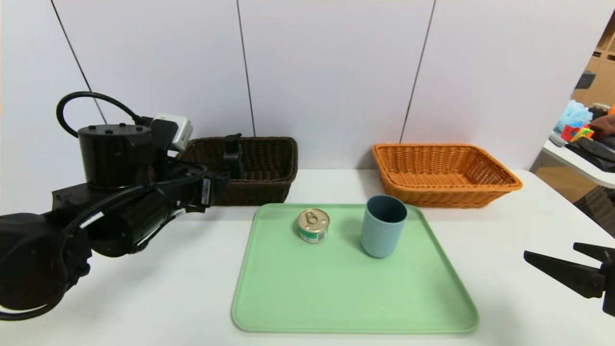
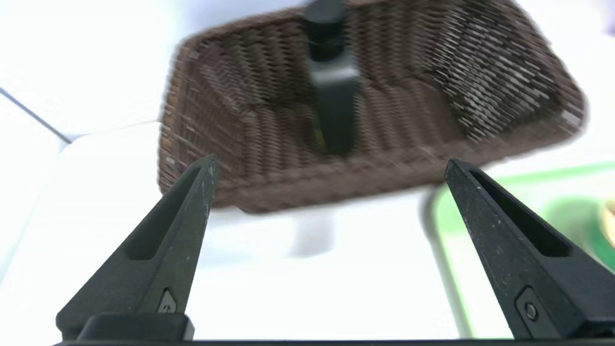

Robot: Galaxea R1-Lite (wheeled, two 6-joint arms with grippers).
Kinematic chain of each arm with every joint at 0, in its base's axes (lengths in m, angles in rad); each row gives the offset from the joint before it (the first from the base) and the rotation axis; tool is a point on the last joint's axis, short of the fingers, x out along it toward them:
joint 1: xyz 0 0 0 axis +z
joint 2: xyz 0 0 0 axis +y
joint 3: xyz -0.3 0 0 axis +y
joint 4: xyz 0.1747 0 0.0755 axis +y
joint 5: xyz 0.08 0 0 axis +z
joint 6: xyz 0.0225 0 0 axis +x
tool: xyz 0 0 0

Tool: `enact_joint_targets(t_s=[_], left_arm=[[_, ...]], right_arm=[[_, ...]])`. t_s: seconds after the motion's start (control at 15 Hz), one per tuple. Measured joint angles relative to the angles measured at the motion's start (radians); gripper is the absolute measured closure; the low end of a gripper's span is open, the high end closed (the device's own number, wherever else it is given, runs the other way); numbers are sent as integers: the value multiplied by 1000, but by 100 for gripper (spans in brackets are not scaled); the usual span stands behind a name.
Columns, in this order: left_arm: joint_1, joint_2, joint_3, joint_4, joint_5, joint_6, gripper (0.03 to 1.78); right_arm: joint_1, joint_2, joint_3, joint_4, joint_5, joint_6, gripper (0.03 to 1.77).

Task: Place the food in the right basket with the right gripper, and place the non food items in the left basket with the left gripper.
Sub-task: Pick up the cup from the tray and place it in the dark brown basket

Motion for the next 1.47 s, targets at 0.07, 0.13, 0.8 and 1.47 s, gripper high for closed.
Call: enact_joint_targets(t_s=[0.07,0.13,0.8,1.47], left_arm=[[-32,-17,31,-3,2,-3,13],[-62,-31,55,-6,3,-14,13],[-281,-80,182,-6,-91,-34,12],[-345,-71,171,-6,-189,-33,12]], right_arm=[[6,-1,1,0,0,0,10],[16,-1,1,-1,0,0,10],[148,20,-10,-6,1,-5,10],[257,133,-6,-141,-1,-1,10]])
